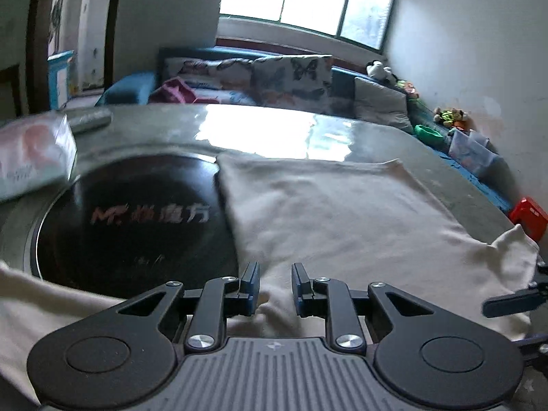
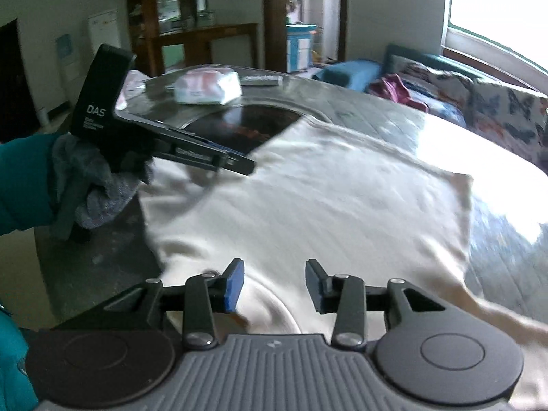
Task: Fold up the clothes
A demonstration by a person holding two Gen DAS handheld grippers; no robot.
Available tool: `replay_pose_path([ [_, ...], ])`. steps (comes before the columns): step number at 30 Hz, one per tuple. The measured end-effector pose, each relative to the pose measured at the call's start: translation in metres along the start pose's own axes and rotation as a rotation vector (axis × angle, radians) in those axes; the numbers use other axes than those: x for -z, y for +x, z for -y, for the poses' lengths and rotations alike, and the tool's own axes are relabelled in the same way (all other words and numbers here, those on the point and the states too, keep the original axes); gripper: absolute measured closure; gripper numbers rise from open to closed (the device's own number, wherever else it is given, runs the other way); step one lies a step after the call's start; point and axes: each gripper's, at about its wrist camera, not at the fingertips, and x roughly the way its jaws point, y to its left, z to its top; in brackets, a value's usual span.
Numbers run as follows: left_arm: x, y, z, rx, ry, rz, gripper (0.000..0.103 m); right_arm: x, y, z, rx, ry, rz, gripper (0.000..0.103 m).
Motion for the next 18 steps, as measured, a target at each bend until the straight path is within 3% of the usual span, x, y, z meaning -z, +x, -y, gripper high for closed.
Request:
replay_pose_path([
  [9, -0.005, 0.001, 0.008, 0.003, 0.018, 0.013, 0.082, 0.021, -0.019, 0.015, 0.040, 0.086, 0.023, 0.063],
  [18, -0.002, -0.005, 0.022, -0.044, 0.067, 0.021, 0.082, 0.039, -0.043, 0.030, 0.098, 0.176, 0.058, 0.062],
])
